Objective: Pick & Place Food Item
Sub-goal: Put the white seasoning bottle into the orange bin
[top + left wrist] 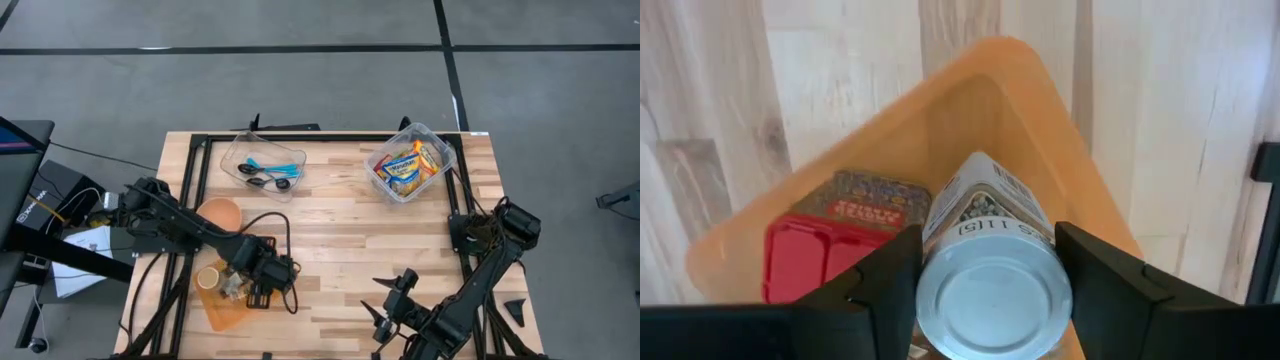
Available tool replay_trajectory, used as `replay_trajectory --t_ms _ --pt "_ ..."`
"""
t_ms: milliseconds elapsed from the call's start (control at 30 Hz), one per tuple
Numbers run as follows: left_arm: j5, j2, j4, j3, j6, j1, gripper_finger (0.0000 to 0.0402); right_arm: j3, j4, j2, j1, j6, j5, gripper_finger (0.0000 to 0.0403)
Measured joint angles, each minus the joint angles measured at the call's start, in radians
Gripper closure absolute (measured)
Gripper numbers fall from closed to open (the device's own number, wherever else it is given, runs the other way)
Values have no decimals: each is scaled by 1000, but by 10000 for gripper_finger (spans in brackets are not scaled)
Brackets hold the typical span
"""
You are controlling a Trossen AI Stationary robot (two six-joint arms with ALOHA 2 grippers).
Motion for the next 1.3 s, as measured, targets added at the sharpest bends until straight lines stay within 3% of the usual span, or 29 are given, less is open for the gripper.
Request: replay_trajectory --t_ms 567,1300 --pt "-11 0 26 -1 120 46 205 0 0 0 0 2 0 106" --pt "-24 0 103 -76 121 44 205 -1 -60 59 11 99 15 106"
